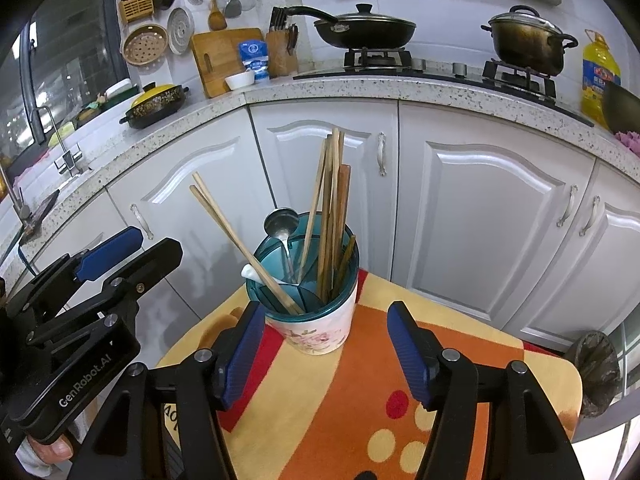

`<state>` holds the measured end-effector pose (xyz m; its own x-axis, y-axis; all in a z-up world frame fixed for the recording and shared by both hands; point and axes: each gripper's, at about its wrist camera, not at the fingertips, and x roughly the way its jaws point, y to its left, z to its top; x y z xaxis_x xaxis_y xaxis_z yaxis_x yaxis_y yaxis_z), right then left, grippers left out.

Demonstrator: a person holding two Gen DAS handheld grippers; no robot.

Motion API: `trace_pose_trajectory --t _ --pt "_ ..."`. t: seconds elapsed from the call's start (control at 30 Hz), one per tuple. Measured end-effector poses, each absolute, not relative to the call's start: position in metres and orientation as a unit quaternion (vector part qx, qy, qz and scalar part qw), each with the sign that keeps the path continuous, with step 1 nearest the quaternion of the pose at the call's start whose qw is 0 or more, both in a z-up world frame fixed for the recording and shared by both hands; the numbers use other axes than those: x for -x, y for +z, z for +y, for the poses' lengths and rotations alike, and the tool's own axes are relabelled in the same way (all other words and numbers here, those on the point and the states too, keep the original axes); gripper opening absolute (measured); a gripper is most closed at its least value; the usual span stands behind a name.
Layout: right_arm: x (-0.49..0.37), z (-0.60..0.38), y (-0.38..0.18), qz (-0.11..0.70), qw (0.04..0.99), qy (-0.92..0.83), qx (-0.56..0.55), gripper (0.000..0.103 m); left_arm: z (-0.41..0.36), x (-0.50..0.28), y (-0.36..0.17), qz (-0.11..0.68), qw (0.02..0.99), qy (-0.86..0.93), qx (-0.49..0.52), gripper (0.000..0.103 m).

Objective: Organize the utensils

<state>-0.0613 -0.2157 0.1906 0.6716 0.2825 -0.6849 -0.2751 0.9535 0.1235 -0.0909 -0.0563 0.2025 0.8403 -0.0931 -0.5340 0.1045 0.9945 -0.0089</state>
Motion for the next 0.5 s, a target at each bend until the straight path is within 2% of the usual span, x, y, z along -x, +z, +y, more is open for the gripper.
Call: trace_pose_trajectory --t 0.5 --pt "0.061 -0.218 0.184 0.383 0.911 0.153 -0.007 0.062 -0.055 0.087 0.191 0.289 0.956 -0.056 -0.011 0.047"
